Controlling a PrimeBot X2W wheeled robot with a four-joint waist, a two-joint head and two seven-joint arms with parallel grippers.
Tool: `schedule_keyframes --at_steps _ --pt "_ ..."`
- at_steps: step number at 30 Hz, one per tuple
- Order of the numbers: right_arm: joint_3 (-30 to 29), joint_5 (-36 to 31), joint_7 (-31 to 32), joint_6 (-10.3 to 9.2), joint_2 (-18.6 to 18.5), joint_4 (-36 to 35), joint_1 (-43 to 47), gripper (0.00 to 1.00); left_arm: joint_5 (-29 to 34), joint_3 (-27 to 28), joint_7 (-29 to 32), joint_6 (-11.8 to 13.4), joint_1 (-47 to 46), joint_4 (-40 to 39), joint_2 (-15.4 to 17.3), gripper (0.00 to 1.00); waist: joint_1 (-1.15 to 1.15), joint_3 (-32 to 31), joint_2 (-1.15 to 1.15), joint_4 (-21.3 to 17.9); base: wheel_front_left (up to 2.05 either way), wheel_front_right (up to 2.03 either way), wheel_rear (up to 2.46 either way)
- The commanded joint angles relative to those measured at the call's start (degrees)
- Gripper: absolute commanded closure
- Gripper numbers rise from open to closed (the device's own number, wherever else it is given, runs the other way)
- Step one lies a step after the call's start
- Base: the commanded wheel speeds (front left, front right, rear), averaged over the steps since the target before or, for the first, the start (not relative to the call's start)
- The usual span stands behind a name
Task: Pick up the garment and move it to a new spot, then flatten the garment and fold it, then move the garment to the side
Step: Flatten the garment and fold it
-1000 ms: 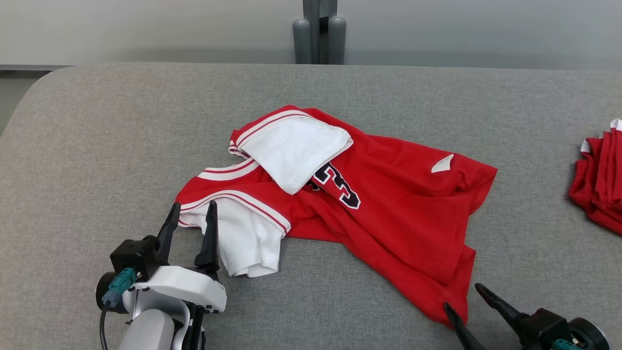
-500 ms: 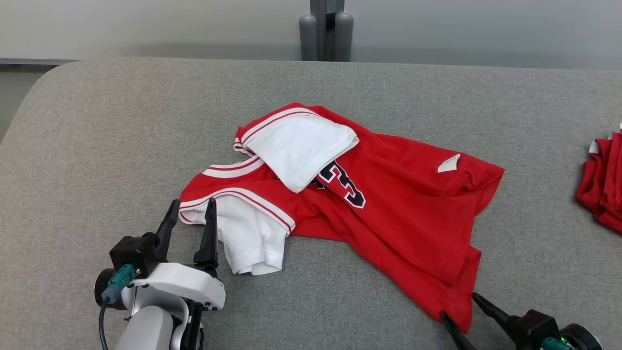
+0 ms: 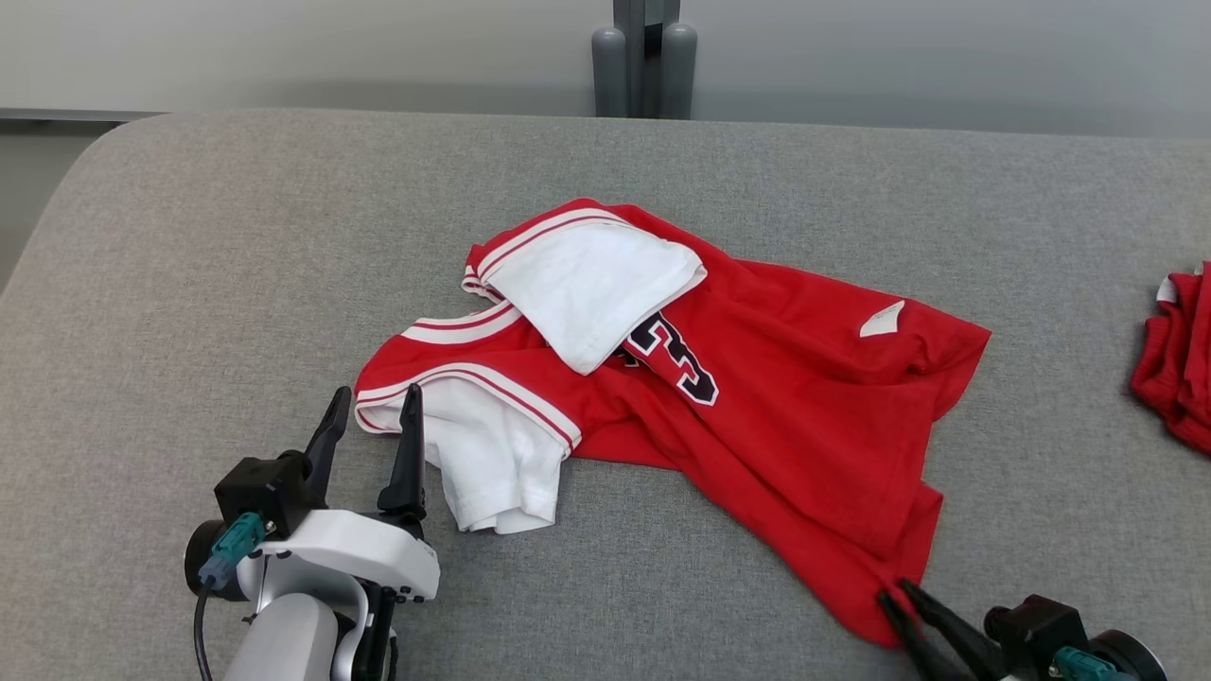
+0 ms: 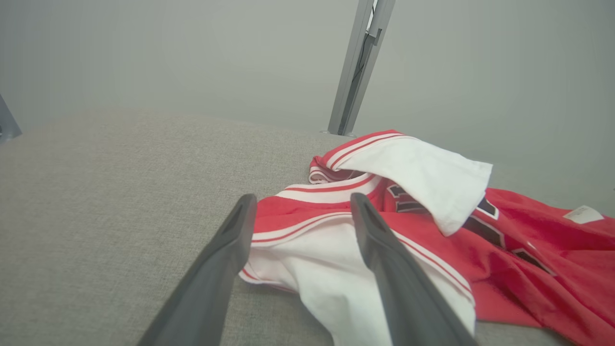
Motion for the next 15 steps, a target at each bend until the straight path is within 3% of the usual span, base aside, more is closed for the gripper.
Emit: schedule_keyframes --at_steps 1,15 --pt "-0.32 0.49 -0.24 -0.04 0.06 -0.01 -0.56 1.0 0.05 0.19 -0.25 0.08 -0.69 0.09 0.26 0.0 0.0 -0.02 0.0 0.0 0.0 0.0 0.0" --pt "-3.27 -1.74 -4.24 -0.04 0.35 -2.71 -1.92 1.0 -0.37 0.58 -0.25 0.31 -0.08 -0.01 0.26 0.0 0.0 -1.01 0.0 -0.18 0.0 0.0 0.0"
